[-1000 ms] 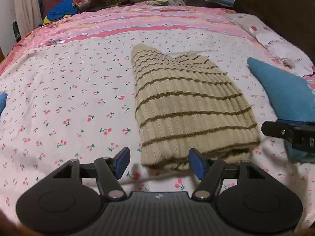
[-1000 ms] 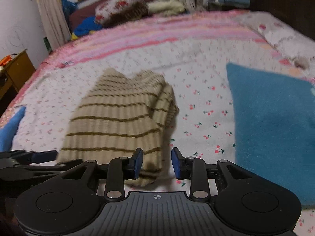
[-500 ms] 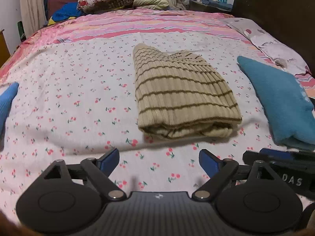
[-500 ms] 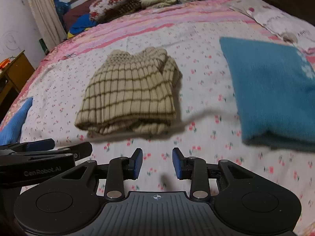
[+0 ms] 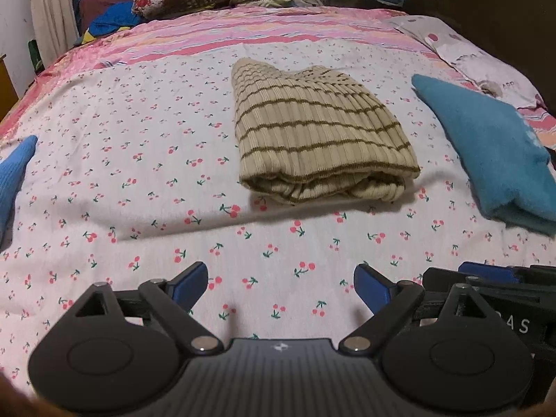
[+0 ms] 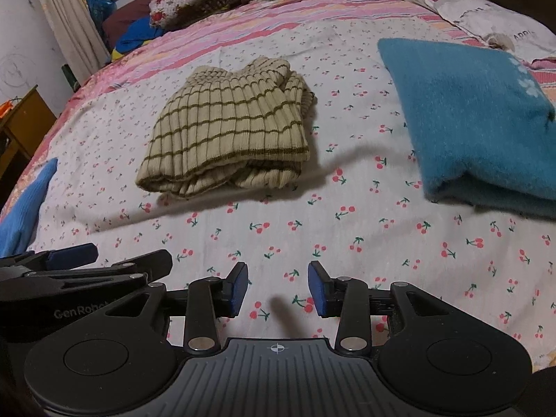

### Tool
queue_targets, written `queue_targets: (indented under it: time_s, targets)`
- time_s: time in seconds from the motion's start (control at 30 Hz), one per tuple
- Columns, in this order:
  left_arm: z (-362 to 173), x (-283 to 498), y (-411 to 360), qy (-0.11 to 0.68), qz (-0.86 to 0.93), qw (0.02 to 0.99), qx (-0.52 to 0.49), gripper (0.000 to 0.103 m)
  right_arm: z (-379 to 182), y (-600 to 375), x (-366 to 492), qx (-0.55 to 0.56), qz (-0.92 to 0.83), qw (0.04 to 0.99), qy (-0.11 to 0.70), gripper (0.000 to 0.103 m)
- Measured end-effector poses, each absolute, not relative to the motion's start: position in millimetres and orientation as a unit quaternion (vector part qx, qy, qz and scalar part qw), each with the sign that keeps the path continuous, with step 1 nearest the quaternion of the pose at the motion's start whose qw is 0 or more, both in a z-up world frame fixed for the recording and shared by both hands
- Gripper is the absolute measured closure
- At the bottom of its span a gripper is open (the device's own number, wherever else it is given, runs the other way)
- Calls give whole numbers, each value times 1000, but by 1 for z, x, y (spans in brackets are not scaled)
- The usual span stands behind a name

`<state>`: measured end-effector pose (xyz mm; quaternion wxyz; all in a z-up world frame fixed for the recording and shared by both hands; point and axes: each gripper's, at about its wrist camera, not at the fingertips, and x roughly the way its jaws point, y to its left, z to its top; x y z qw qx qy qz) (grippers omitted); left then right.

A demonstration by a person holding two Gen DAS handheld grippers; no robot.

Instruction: Fold small clothes

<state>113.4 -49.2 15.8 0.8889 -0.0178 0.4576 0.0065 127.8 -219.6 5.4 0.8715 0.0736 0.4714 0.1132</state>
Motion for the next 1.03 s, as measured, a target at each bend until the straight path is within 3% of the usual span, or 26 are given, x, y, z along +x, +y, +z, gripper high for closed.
queue_targets:
  time_s: [1.03]
  targets:
    - [19,101,-51,448,12,894,-17,7,6,-217,118,73,107,871,475,65]
